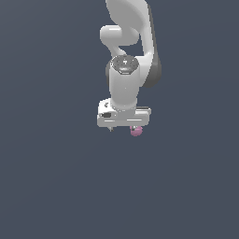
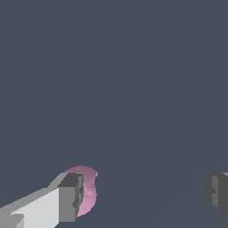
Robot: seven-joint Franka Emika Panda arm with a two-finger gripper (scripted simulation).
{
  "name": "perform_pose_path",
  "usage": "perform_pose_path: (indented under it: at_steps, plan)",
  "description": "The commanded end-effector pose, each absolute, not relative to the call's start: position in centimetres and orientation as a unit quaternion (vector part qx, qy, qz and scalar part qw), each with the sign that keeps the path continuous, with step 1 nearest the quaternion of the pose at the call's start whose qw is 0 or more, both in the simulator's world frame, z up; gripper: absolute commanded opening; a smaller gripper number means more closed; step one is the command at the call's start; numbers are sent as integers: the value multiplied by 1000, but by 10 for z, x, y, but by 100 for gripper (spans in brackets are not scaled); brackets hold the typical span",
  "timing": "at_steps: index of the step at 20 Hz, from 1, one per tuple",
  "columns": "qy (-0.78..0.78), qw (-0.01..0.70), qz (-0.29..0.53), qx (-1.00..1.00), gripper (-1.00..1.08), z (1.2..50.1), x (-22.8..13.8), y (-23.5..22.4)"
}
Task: Pick up the object and move it to a goal position.
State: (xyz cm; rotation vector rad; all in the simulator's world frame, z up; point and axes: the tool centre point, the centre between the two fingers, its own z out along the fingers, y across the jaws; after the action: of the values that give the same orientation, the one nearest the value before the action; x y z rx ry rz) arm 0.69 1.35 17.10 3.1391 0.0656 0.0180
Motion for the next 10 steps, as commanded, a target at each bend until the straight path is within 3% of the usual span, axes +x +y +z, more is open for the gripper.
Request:
perform_pose_path:
  at_steps: [1, 10]
  plan:
    - [21, 1, 6, 1000, 100, 171, 7, 14]
    - [21, 16, 15, 1000, 100, 173, 15, -14]
